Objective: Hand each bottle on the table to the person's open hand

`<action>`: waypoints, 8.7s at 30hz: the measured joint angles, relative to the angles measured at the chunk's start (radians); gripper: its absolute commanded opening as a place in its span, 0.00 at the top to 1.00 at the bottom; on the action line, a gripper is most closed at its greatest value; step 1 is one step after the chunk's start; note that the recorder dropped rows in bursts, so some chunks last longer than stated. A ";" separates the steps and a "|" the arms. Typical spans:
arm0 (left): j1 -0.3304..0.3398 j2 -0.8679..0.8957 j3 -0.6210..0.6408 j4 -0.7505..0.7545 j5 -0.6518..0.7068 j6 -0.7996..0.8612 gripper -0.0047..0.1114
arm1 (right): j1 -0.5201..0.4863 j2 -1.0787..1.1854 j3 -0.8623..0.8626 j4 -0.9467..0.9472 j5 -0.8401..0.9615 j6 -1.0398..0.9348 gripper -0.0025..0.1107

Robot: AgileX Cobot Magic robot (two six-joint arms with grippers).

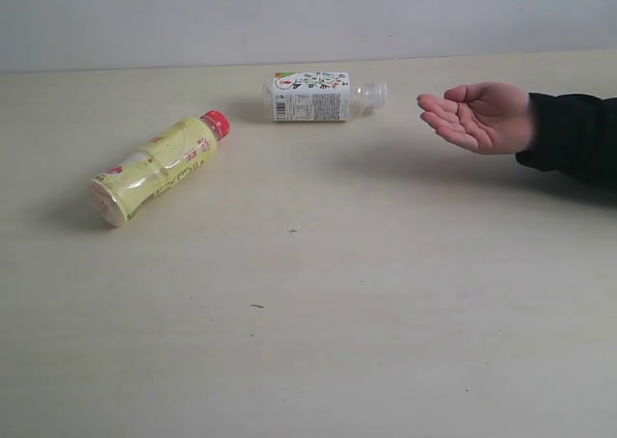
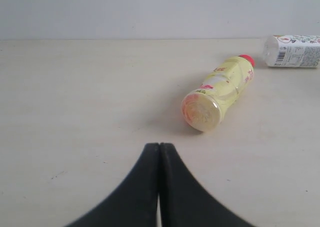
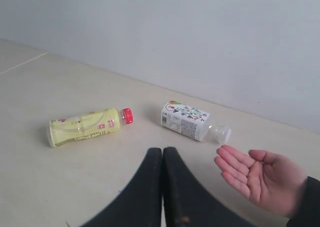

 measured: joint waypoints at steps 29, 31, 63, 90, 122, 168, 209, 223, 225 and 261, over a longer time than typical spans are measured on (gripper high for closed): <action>0.000 0.346 -0.417 -0.073 -0.696 -0.417 0.96 | 0.000 -0.529 0.202 0.053 -0.020 0.155 0.98; 0.000 0.523 -0.577 -0.009 -0.628 -0.403 0.96 | 0.000 -0.529 0.202 0.053 -0.020 0.156 0.98; -0.243 2.210 -1.996 -0.146 0.855 0.374 0.10 | 0.000 -0.529 0.202 0.056 -0.024 0.156 0.98; -0.234 2.404 -1.996 -0.098 0.855 0.538 0.24 | 0.000 -0.529 0.203 0.056 -0.024 0.156 0.98; -0.484 2.181 -1.996 -0.085 0.855 0.010 0.96 | 0.000 -0.529 0.203 0.056 -0.024 0.156 0.98; -0.617 2.601 -2.479 -0.624 0.342 -0.397 0.96 | 0.000 -0.529 0.203 0.056 -0.024 0.156 0.98; -0.617 2.663 -2.483 -0.723 0.275 -0.303 0.31 | 0.000 -0.529 0.203 0.056 -0.022 0.156 0.98; -0.610 2.637 -2.483 -0.724 0.317 -0.282 0.23 | 0.000 -0.529 0.203 0.056 -0.022 0.156 0.98; -0.600 2.611 -2.483 -0.722 0.350 -0.276 0.23 | 0.000 -0.529 0.203 0.056 -0.022 0.156 0.98; -0.586 2.240 -2.416 -0.507 0.854 0.236 0.96 | 0.000 -0.529 0.203 0.056 -0.020 0.156 0.98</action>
